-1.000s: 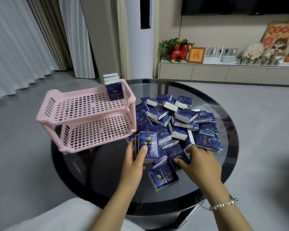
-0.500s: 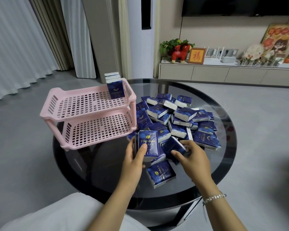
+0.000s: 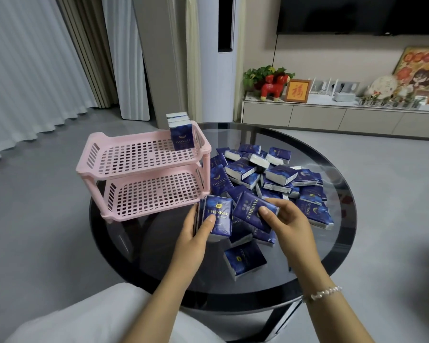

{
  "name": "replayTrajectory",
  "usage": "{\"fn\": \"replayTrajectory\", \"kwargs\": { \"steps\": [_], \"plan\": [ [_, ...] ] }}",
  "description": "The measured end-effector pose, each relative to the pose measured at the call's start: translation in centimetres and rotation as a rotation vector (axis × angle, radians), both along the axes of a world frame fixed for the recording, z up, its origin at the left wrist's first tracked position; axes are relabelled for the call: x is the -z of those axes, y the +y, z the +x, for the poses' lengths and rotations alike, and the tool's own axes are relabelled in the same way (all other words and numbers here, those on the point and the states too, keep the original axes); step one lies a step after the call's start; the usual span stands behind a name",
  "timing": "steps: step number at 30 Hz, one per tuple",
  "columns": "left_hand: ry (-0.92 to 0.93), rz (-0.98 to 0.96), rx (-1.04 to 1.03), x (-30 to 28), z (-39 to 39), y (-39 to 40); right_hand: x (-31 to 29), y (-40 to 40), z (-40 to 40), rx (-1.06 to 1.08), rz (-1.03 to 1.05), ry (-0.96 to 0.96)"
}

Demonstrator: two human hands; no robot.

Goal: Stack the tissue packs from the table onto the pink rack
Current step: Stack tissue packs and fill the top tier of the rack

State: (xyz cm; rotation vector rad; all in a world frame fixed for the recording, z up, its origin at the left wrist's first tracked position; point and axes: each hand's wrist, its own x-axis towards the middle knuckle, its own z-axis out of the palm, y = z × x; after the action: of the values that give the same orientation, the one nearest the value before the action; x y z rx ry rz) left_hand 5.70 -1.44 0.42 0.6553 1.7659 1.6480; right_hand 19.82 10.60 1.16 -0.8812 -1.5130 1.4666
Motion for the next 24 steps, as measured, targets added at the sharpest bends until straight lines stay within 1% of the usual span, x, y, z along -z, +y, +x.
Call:
{"fn": "replayTrajectory", "kwargs": {
  "steps": [2,7,9,11,13,14,16,17,19,20,24],
  "plan": [
    [0.005,-0.004,0.023,-0.3,-0.5,-0.6,-0.6,-0.3,-0.5,-0.092,0.052,-0.026],
    [0.009,-0.011,0.104,-0.6,-1.9,-1.7,-1.1,-0.5,-1.5,-0.319,0.232,-0.171],
    [-0.002,-0.001,0.159,-0.4,-2.2,-2.3,-1.5,-0.6,-2.2,-0.397,0.35,-0.276],
    [-0.047,-0.009,0.217,-0.4,-2.6,-2.9,-2.3,-0.7,-2.9,-0.427,0.509,-0.422],
    [-0.006,-0.052,0.248,0.4,-3.8,-2.7,-3.1,-0.7,-3.5,-0.423,0.594,-0.481],
    [-0.008,-0.053,0.289,1.9,-5.1,-2.6,-3.4,-0.6,-3.7,-0.419,0.623,-0.489],
    [-0.071,-0.025,0.279,3.7,-6.5,-2.0,-4.1,-0.5,-4.2,-0.424,0.664,-0.523],
    [-0.092,-0.009,0.272,3.6,-6.4,-2.2,-4.4,-0.4,-4.5,-0.425,0.675,-0.539],
    [-0.088,-0.005,0.303,0.5,-4.3,-3.0,-4.7,-0.3,-5.2,-0.41,0.692,-0.552],
    [-0.093,-0.046,0.314,-0.6,-3.1,-2.8,-4.9,-0.5,-5.4,-0.404,0.69,-0.547],
    [-0.126,0.006,0.302,0.4,-3.5,-2.5,-4.4,-1.2,-6.1,-0.337,0.59,-0.489]
  ]
}}
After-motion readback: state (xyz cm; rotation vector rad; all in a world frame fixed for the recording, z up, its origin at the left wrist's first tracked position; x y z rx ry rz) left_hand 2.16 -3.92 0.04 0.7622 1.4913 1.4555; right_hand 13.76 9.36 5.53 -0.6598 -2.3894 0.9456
